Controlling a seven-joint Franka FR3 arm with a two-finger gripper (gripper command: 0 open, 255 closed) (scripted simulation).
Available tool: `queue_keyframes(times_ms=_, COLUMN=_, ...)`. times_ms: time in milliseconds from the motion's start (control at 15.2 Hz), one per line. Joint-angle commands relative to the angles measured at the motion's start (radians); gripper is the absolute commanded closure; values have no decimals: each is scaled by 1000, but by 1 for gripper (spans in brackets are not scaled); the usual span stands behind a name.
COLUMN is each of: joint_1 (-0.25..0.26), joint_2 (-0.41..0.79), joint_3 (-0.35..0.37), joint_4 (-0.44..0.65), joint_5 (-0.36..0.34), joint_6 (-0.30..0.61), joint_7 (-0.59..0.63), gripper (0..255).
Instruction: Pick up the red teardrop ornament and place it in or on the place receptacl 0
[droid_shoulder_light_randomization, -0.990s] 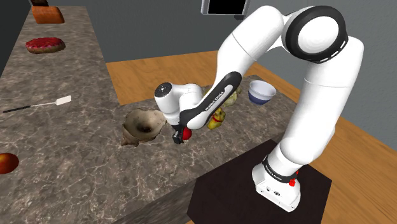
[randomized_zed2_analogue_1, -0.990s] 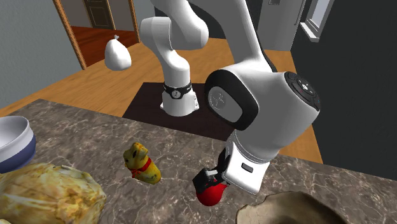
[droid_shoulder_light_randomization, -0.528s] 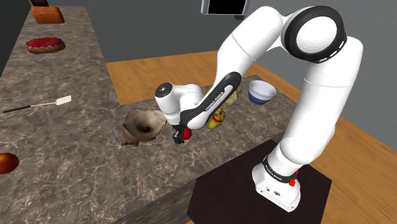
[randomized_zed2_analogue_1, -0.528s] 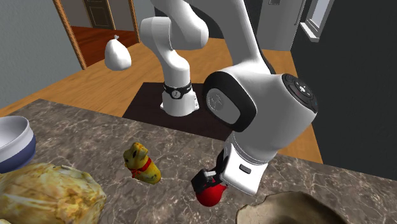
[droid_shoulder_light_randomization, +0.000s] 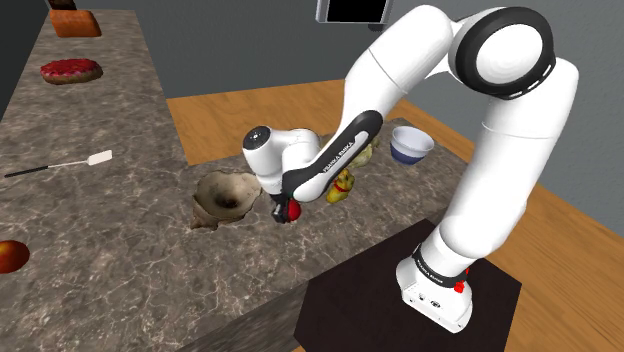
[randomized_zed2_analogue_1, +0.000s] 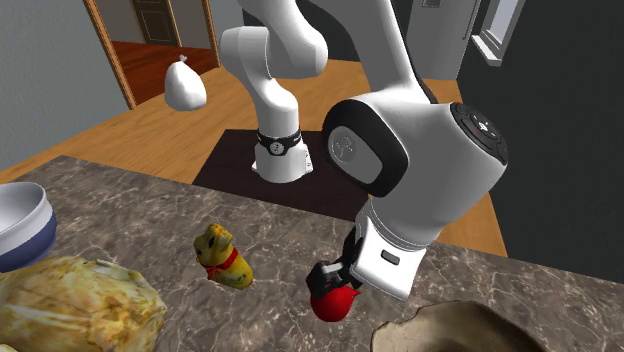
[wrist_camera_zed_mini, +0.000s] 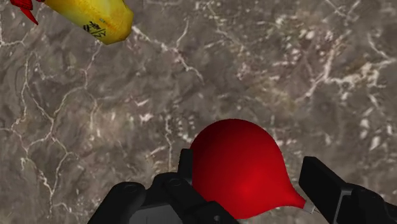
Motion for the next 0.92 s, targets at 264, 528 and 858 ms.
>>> queue_keyframes(times_ms=264, joint_1=-16, joint_2=-74, joint_3=38, joint_4=-13, joint_5=85, joint_6=-46, joint_7=-66, gripper=255)
queue_keyframes(times_ms=528, joint_1=-26, joint_2=-129, joint_3=54, joint_4=-11, joint_5=137, joint_6=-82, joint_7=-111, gripper=255)
queue_keyframes(times_ms=858, joint_1=-39, joint_2=-51, joint_3=40, joint_4=26, joint_5=107, joint_6=-23, joint_7=-175, gripper=0)
